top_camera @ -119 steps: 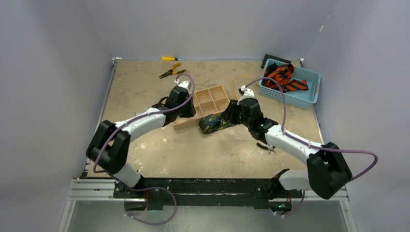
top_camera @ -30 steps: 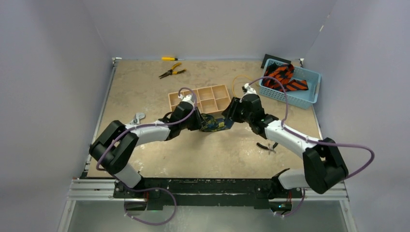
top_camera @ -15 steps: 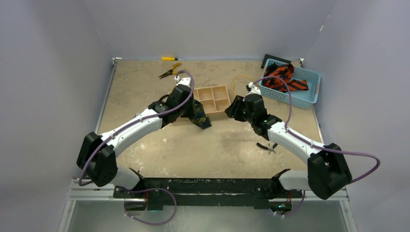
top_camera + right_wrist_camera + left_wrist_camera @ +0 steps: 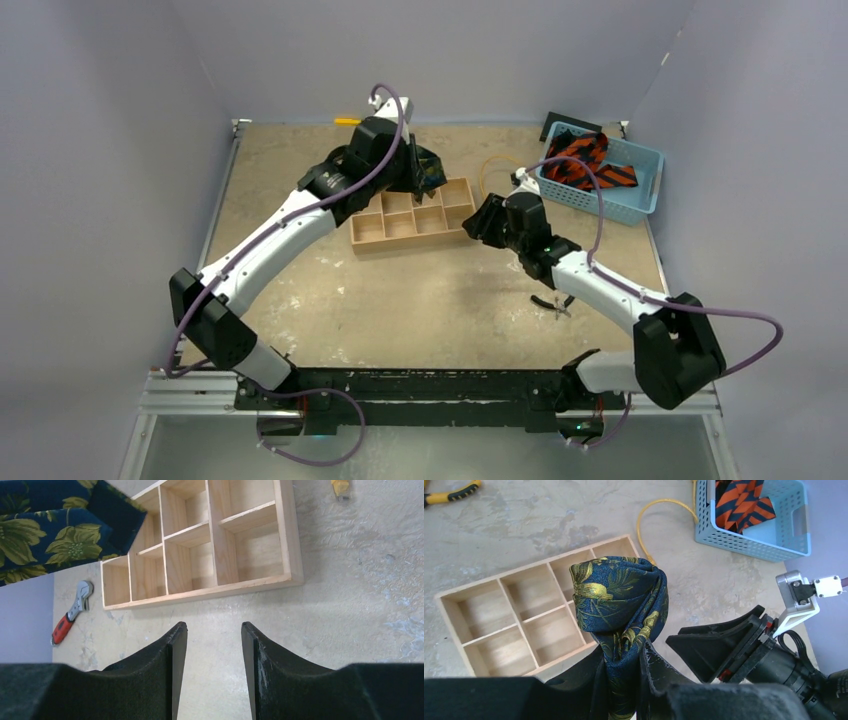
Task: Roll the ties
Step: Pick up the tie at the center of the board, then place the tie in the storage box.
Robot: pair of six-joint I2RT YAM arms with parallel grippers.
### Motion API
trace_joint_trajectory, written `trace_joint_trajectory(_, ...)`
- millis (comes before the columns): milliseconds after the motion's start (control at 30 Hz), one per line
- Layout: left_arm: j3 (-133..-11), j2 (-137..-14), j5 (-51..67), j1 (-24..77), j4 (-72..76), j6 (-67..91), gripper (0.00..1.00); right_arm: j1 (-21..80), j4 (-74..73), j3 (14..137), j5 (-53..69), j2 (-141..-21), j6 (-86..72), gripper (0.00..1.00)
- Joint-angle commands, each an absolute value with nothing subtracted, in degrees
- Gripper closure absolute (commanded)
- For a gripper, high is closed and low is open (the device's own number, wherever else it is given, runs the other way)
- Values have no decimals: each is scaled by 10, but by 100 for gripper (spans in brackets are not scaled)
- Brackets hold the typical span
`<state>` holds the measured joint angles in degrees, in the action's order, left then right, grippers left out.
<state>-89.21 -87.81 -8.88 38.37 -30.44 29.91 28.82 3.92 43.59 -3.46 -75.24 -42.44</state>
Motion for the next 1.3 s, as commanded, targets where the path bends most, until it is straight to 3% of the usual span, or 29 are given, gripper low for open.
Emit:
trace_joint_trajectory(0,-936,-906,-53,380,-321,280,100,286,60,457,-34,-749,-431,52)
trace_joint_trajectory(533,-966,-971,36,366,-260,312,100,258,71,385,-79,-677,-435,53)
trace_joint_trajectory(967,-1059,-1094,111,336,-174,361,100,224,173,363,-68,-739,-508,54)
trace_joint_trajectory(1267,-1029,-1138,137,294,-134,375,100,224,220,391,-32,-827,-522,54)
